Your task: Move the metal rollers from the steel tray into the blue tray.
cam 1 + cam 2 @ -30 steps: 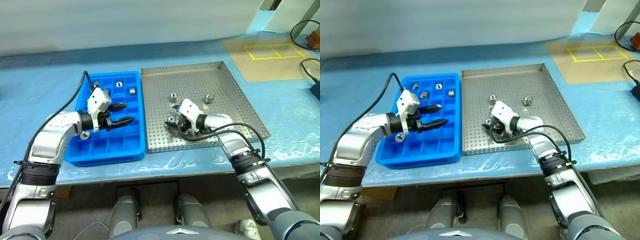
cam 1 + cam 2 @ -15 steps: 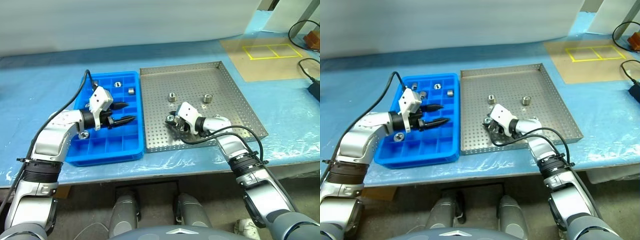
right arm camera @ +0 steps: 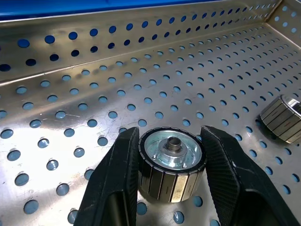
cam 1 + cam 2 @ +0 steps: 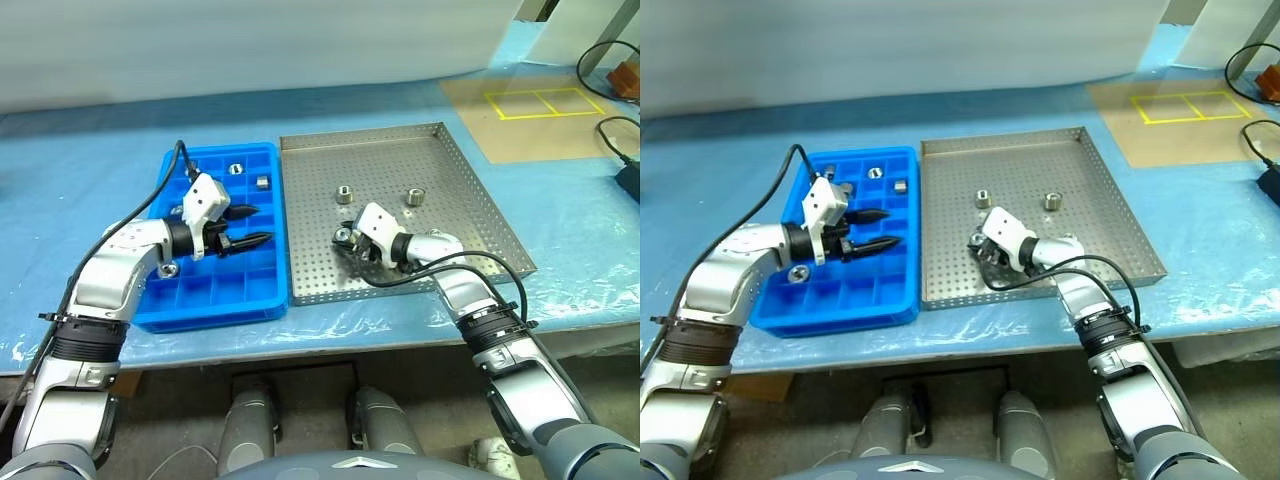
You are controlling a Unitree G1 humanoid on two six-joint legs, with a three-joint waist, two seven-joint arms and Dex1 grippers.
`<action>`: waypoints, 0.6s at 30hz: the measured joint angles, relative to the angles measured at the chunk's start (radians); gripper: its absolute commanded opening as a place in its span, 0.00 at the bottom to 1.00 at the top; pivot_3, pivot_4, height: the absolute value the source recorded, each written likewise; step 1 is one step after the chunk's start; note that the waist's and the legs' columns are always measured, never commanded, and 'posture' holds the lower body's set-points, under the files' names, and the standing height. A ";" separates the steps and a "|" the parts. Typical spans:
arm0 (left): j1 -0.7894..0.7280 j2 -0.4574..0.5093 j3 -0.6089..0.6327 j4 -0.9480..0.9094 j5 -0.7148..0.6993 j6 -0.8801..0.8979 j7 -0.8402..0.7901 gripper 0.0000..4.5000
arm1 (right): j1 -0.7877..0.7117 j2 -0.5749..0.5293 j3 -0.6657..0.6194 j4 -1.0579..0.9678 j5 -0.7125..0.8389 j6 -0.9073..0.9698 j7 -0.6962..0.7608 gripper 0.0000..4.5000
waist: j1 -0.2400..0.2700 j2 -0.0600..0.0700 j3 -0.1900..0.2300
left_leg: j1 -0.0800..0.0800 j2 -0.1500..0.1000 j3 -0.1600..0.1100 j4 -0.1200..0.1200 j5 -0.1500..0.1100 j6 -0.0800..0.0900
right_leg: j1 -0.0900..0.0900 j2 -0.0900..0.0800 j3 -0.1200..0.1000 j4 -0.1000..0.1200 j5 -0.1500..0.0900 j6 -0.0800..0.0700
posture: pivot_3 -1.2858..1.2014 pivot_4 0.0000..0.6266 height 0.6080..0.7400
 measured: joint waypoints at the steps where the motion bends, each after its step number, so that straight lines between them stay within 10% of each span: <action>1: -0.001 0.000 -0.001 0.002 0.002 -0.001 -0.001 0.74 | 0.003 -0.001 0.000 -0.009 0.008 0.011 0.012 0.35 | 0.000 0.000 0.000 | 0.000 0.000 0.000 0.000 0.000 0.000 | 0.000 0.000 0.000 0.000 0.000 0.000 | 0.45 0.24 1.00; 6: -0.004 -0.003 -0.004 0.007 0.004 -0.008 -0.006 0.74 | 0.019 0.003 0.000 -0.024 0.017 0.038 0.014 0.72 | 0.000 0.000 0.000 | 0.000 0.000 0.000 0.000 0.000 0.000 | 0.000 0.000 0.000 0.000 0.000 0.000 | 0.45 0.24 1.00; 18: -0.093 -0.030 -0.116 0.068 0.040 -0.067 -0.103 0.74 | 0.024 -0.055 -0.089 -0.192 0.088 0.148 0.009 0.72 | 0.010 0.000 0.000 | 0.000 0.000 0.000 0.000 0.000 0.000 | 0.000 0.000 0.000 0.000 0.000 0.000 | 0.44 0.24 1.00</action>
